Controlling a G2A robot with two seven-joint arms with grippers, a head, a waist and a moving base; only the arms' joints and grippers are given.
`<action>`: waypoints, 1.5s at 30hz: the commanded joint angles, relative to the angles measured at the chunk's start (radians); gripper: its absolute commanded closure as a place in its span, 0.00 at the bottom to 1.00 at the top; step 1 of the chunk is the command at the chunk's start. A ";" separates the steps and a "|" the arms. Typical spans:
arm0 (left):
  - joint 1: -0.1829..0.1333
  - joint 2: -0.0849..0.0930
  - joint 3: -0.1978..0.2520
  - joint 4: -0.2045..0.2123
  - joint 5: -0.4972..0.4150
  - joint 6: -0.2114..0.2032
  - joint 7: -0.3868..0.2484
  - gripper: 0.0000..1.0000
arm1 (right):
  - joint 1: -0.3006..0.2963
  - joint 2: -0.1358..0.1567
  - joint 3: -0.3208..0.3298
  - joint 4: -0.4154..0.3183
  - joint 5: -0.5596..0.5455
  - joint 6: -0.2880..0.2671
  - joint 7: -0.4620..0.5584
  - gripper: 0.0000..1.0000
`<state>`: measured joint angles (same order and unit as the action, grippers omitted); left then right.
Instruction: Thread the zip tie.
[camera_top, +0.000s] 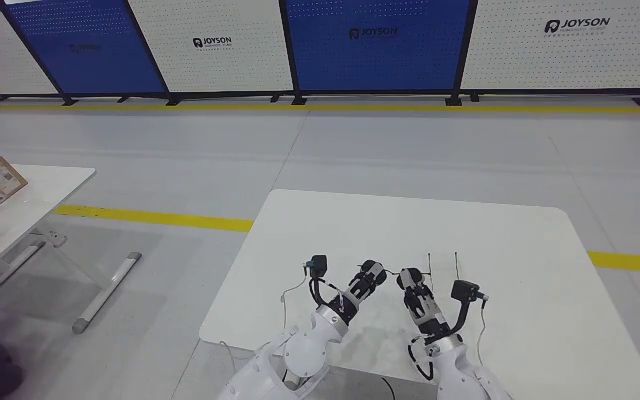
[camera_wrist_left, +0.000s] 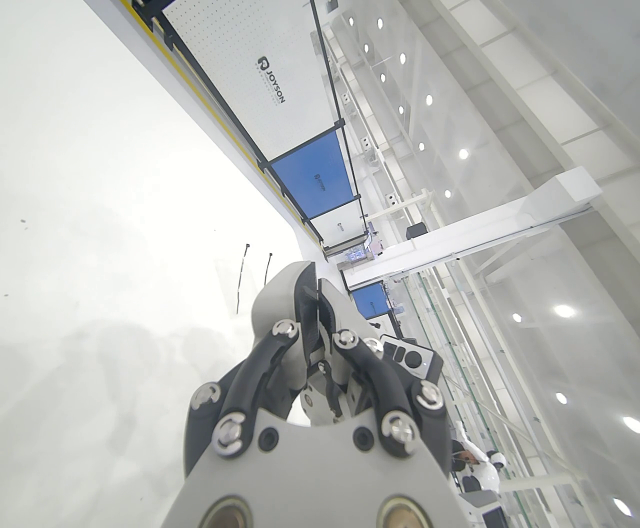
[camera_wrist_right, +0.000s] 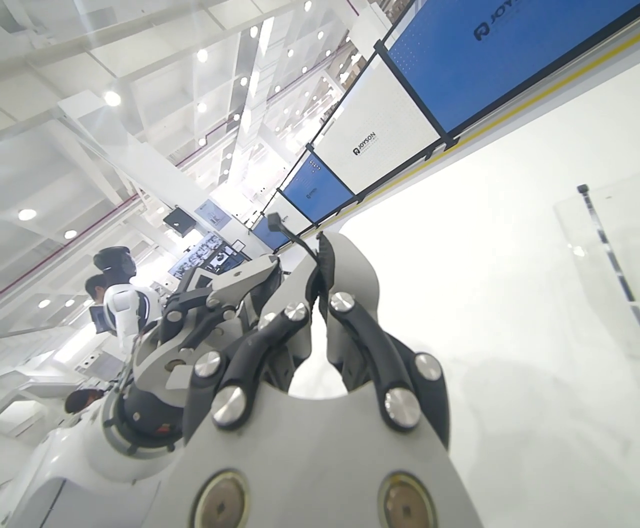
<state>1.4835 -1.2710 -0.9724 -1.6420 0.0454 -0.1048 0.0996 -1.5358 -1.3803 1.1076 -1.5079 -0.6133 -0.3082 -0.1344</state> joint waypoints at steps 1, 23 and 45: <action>-0.002 -0.001 0.001 0.000 -0.003 0.002 -0.003 1.00 | -0.001 0.000 0.000 -0.002 -0.002 0.000 -0.003 1.00; 0.006 -0.002 -0.025 -0.012 -0.067 -0.036 -0.069 1.00 | 0.007 0.000 -0.007 -0.001 0.008 -0.024 0.014 1.00; -0.003 -0.009 -0.018 0.002 -0.005 0.014 -0.031 0.96 | -0.005 -0.002 -0.008 -0.026 -0.047 0.039 -0.033 1.00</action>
<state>1.4800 -1.2803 -0.9900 -1.6402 0.0405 -0.0913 0.0687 -1.5405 -1.3823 1.0998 -1.5339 -0.6602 -0.2698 -0.1667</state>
